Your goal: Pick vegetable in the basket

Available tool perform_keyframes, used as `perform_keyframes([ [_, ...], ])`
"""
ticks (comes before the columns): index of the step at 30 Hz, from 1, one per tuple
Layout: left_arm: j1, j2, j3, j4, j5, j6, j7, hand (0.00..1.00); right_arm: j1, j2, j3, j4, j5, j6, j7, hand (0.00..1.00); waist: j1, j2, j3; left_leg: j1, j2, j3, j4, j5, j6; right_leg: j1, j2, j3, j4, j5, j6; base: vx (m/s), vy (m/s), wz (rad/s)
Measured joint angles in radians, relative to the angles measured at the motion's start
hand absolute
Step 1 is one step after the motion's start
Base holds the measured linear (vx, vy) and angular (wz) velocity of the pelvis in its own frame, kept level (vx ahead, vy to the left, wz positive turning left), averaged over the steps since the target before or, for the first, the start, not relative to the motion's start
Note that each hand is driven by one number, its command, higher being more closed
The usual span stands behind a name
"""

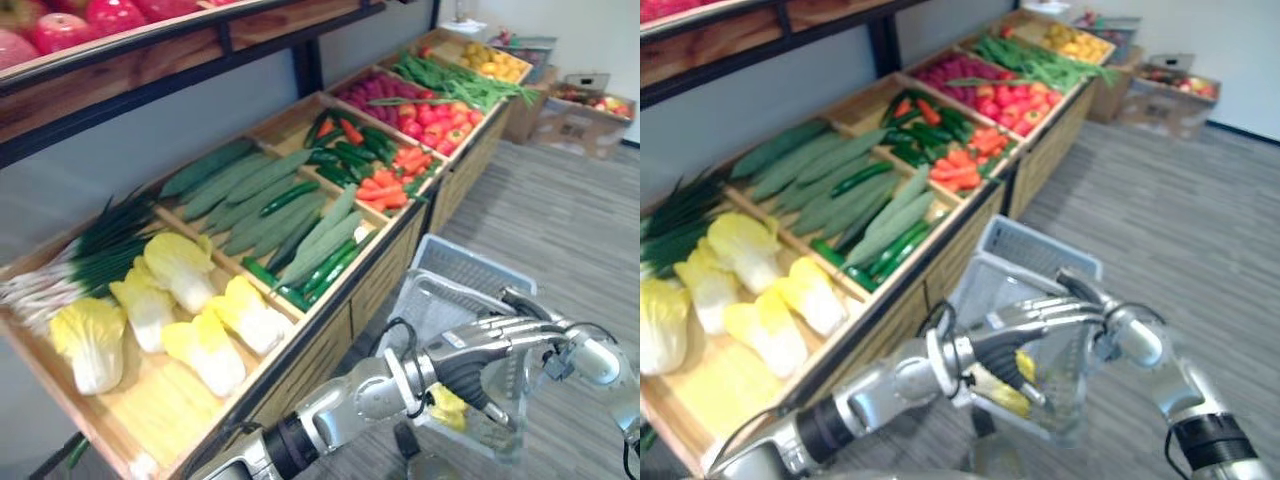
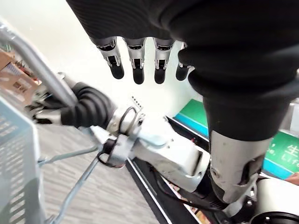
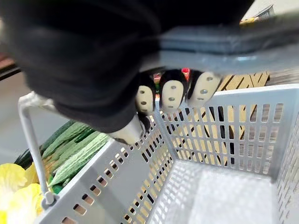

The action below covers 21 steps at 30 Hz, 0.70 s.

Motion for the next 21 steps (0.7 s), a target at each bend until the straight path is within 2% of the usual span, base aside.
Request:
perform_keyframes([
  [7,0.064,0.059,0.0,-0.2,-0.082,-0.013,-0.001,0.0,0.031,0.088,-0.071,0.176,-0.051,0.051,-0.047,1.0,0.038,-0.008,-0.031,-0.078,-0.019,-0.15,-0.034,0.049,0.031,0.003,-0.064,-0.134,-0.004,0.0,0.0,-0.06,-0.04,0.6],
  [10,0.091,0.082,0.002,-0.244,-0.122,-0.015,0.001,0.0,0.058,0.126,-0.112,0.228,-0.075,0.069,-0.078,1.0,0.057,-0.016,-0.041,-0.089,-0.024,-0.202,-0.046,0.058,0.03,0.025,-0.081,-0.182,-0.013,0.0,0.0,-0.04,-0.028,0.55],
  [12,0.114,0.109,0.005,-0.287,-0.158,-0.016,0.002,0.0,0.069,0.152,-0.136,0.272,-0.075,0.079,-0.093,1.0,0.059,-0.018,-0.048,-0.095,-0.027,-0.236,-0.052,0.065,0.034,0.041,-0.092,-0.216,-0.017,-0.004,-0.005,-0.03,-0.03,0.49],
  [15,0.128,0.147,0.012,-0.348,-0.223,-0.019,0.003,0.0,0.076,0.195,-0.205,0.35,-0.075,0.106,-0.129,1.0,0.065,-0.019,-0.062,-0.124,-0.034,-0.287,-0.068,0.08,0.04,0.044,-0.111,-0.27,-0.017,-0.014,-0.006,-0.03,-0.038,0.54],
  [17,0.153,0.151,0.037,-0.374,-0.238,-0.019,0.007,0.0,0.088,0.223,-0.26,0.417,-0.074,0.115,-0.161,1.0,0.085,-0.02,-0.065,-0.125,-0.037,-0.321,-0.095,0.105,0.04,0.056,-0.117,-0.307,-0.019,-0.021,-0.008,-0.01,-0.041,0.45],
  [21,0.232,0.175,0.092,-0.422,-0.27,-0.018,0.012,0.0,0.122,0.286,-0.382,0.535,-0.072,0.137,-0.206,1.0,0.084,-0.03,-0.08,-0.152,-0.052,-0.43,-0.162,0.165,0.042,0.076,-0.137,-0.41,-0.019,-0.044,-0.008,0.02,-0.049,0.85],
])
